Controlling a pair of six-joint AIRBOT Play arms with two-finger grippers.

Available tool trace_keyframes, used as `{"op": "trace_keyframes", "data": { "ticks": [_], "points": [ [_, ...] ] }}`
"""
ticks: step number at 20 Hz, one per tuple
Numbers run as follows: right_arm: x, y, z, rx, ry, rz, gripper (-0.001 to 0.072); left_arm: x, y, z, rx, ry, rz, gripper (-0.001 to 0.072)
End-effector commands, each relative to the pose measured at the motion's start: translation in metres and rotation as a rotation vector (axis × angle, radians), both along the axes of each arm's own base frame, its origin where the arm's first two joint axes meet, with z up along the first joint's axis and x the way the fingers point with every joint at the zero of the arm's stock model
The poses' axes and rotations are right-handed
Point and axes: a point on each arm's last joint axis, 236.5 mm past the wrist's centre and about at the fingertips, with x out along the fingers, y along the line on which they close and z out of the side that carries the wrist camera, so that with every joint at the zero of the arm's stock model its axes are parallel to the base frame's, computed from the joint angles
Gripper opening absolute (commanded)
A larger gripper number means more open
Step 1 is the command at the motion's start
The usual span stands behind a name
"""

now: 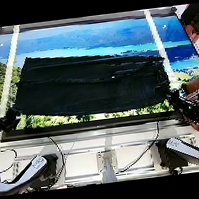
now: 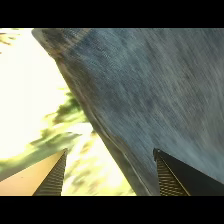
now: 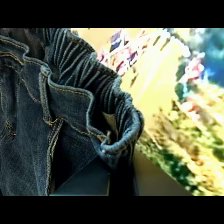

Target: Fold the clothes and pants, and hang the long-sleeved shirts on hangers.

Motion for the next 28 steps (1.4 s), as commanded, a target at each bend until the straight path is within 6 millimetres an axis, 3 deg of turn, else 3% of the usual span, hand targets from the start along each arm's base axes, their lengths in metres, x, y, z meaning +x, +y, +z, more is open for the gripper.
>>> {"op": "trace_keyframes", "data": {
  "ticks": [1,6,9,12,14,16,19,22,25,28],
  "points": [
    [0.002,0.002,0.002,0.009,-0.010,0.004,0.0080,0.002,0.014,-0.011,0.023,-0.013,0.089,0.0624],
    [0.003,0.007,0.005,0.021,-0.022,0.024,0.0044,0.017,0.018,-0.031,-0.036,-0.025,0.182,0.0622],
    [0.004,0.010,0.007,0.025,-0.031,0.038,0.0044,0.033,0.010,-0.035,-0.009,-0.054,0.142,0.0521],
    [0.006,0.018,0.014,0.005,-0.064,0.099,0.0044,0.052,0.010,-0.026,0.036,-0.117,0.132,0.0439],
    [0.008,0.018,0.024,-0.020,-0.089,0.108,0.0043,0.057,0.010,-0.021,0.052,-0.132,0.110,0.0016],
    [0.012,0.014,0.042,-0.069,-0.130,0.109,0.0043,0.061,0.013,-0.010,0.060,-0.159,0.116,0.0023],
    [0.014,0.010,0.075,-0.106,-0.189,0.077,0.0041,0.074,0.013,0.030,0.123,-0.246,0.047,0.0022],
    [-0.006,0.010,0.085,-0.172,-0.090,0.102,0.0040,0.081,0.008,0.076,0.177,-0.338,0.004,0.0020],
    [-0.039,-0.009,0.094,-0.276,0.084,0.075,0.0040,0.067,0.014,0.098,0.251,-0.331,0.011,0.0018],
    [-0.048,-0.007,0.130,-0.339,0.089,0.094,0.0039,0.049,0.021,0.117,0.337,-0.303,0.030,0.0018]
  ]
}}
